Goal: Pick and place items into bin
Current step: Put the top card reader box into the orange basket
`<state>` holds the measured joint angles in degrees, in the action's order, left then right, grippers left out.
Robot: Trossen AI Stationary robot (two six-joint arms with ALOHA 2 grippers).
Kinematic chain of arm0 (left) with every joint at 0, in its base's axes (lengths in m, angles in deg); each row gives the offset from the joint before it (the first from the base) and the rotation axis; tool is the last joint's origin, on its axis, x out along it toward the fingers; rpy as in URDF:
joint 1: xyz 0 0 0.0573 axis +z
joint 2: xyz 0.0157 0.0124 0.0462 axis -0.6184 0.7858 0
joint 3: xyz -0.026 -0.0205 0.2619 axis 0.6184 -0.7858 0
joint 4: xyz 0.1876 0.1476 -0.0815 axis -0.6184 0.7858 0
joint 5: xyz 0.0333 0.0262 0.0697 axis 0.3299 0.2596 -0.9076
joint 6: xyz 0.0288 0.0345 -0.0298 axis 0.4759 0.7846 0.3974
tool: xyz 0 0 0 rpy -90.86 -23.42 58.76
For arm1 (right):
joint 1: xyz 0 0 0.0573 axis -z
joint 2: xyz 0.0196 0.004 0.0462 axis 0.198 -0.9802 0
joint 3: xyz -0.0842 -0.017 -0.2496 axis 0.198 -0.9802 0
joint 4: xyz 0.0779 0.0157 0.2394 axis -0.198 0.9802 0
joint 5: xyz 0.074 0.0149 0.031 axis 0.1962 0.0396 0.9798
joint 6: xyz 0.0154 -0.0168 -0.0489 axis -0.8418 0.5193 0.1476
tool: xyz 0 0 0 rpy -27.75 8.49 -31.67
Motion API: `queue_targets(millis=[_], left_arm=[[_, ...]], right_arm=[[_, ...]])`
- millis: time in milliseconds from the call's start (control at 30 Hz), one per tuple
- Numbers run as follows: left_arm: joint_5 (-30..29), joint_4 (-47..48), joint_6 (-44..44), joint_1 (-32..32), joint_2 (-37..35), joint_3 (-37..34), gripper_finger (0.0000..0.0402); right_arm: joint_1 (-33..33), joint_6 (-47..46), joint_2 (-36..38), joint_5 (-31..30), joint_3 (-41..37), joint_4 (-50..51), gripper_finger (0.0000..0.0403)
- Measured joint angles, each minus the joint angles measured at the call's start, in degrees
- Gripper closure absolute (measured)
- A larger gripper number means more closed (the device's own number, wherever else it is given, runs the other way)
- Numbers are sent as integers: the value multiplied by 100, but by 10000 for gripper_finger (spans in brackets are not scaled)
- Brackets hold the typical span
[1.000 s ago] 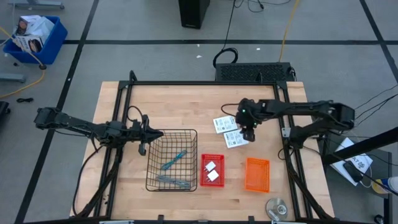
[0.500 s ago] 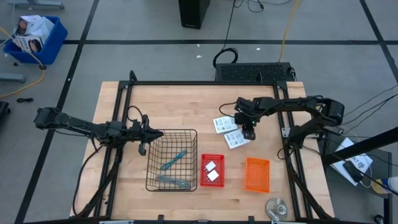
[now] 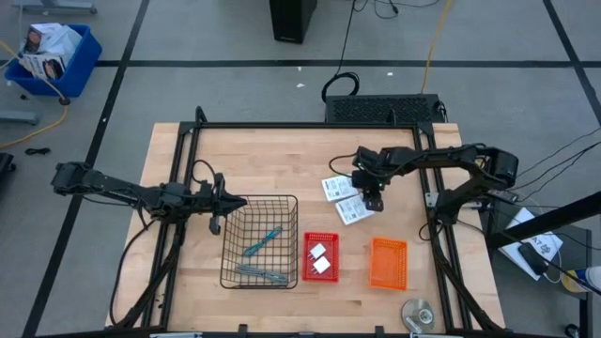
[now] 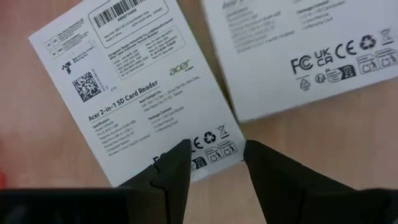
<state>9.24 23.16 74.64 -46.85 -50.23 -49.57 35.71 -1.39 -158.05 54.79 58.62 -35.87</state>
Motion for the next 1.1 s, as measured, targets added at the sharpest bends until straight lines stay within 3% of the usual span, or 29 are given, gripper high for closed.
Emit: queue_targets(millis=[200,533,633,867,1100], left_arm=[[0,1,1,-1,0,2,371],[0,0,2,0,0,2,371],[0,0,2,0,0,2,371],[0,0,0,0,0,2,371],[0,1,0,-1,2,2,371]], right_arm=[[-144,209,9,-620,-4,-223,250],[-336,564,4,-673,-9,-336,250],[-336,507,4,-506,-9,-270,250],[-271,-203,-87,649,-9,298,250],[-498,-445,164,579,-27,396,250]])
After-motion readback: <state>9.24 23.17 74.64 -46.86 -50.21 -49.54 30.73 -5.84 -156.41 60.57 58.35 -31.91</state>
